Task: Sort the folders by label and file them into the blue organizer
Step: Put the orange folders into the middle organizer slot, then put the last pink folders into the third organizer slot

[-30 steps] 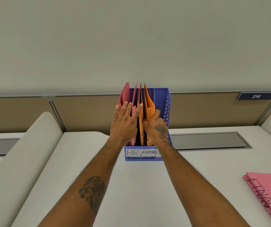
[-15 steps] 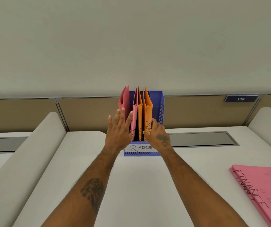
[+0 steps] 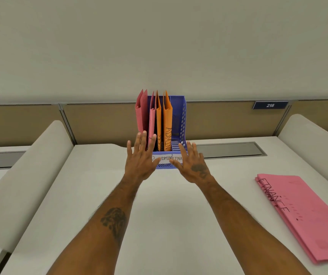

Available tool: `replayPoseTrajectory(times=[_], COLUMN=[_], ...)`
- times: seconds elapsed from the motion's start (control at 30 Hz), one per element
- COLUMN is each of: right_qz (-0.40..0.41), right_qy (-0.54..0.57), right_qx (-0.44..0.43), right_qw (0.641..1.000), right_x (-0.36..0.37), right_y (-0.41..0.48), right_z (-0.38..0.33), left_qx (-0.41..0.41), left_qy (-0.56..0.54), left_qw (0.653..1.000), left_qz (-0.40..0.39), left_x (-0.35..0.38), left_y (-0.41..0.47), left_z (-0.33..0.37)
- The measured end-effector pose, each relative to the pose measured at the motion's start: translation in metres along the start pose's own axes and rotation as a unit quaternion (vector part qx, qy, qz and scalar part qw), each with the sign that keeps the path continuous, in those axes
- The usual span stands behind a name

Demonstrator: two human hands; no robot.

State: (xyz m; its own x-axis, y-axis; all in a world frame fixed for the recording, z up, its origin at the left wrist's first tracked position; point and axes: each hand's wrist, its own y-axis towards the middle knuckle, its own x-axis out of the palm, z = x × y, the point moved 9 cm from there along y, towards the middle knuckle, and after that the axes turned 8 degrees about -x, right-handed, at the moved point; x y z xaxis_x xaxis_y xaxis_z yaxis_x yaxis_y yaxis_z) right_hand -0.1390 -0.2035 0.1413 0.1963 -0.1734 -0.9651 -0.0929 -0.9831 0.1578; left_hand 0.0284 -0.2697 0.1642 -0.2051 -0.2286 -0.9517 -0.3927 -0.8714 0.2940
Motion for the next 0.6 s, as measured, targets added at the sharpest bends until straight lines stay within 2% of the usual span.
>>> replayPoseTrajectory(times=[0.37, 0.6], right_qz=[-0.001, -0.015], right_qy=[-0.034, -0.034], right_qx=[0.024, 0.032], right_qw=[0.999, 0.999], right_x=[0.002, -0.009], right_y=[-0.066, -0.117], right_z=[0.075, 0.167], left_qx=[0.002, -0.002], left_qy=[-0.017, -0.039], left_qw=[1.0, 0.998], left_qz=[-0.023, -0.041], left_x=[0.021, 0.043], left_y=[-0.041, -0.059], left_z=[0.06, 0.159])
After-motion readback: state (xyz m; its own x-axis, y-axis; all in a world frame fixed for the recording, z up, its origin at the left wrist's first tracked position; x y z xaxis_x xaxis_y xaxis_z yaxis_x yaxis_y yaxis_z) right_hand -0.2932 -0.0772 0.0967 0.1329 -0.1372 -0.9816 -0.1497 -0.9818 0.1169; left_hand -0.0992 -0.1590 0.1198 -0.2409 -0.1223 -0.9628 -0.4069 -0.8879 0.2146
